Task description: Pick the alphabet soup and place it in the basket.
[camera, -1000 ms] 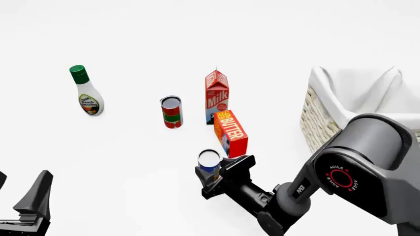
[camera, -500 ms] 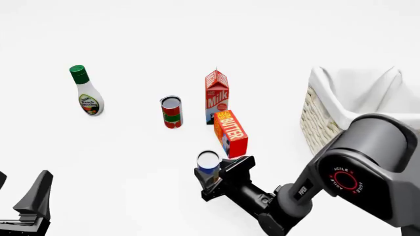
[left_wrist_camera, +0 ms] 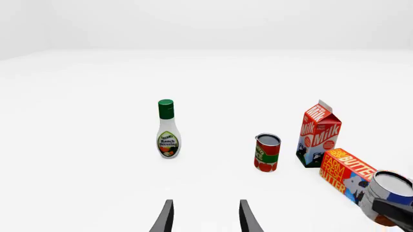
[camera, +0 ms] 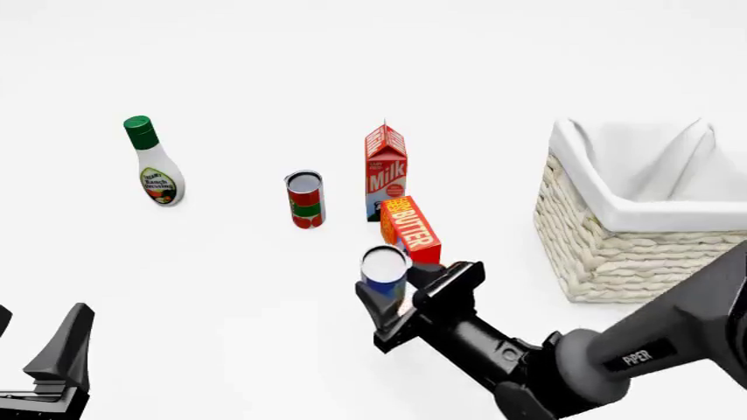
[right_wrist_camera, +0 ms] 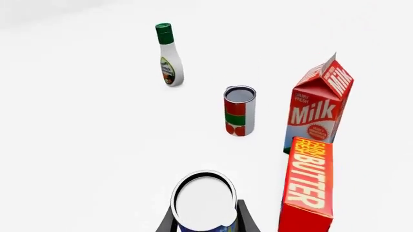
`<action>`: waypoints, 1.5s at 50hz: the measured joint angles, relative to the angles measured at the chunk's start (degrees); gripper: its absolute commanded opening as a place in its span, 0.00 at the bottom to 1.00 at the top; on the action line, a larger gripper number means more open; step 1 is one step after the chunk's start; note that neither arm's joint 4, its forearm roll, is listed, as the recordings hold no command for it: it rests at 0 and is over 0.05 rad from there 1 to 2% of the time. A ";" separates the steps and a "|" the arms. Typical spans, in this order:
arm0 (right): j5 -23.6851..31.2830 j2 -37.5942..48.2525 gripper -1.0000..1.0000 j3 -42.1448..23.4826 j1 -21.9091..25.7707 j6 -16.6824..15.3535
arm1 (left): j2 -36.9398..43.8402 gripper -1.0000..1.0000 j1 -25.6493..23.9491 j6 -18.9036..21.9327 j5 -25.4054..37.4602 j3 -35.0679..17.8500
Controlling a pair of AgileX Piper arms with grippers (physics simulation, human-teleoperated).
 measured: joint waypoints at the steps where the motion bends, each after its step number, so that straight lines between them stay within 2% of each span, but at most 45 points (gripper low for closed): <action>1: 0.41 -1.17 0.00 0.39 -0.04 -0.21 | 0.00 1.00 0.00 0.00 0.00 0.00; 10: 5.49 -12.47 0.00 3.33 -0.58 -2.09 | 0.00 1.00 0.00 0.00 0.00 0.00; 20: 13.49 -25.82 0.00 5.04 -1.46 -4.34 | 0.00 1.00 0.00 0.00 0.00 0.00; 39: 30.71 -47.14 0.00 2.78 -5.96 -8.62 | 0.00 1.00 0.00 0.00 0.00 0.00; 55: 41.70 -56.19 0.00 -1.78 -11.93 -11.13 | 0.00 1.00 0.00 0.00 0.00 0.00; 75: 51.41 -61.46 0.00 -7.82 -20.51 -12.59 | 0.00 1.00 0.00 0.00 0.00 0.00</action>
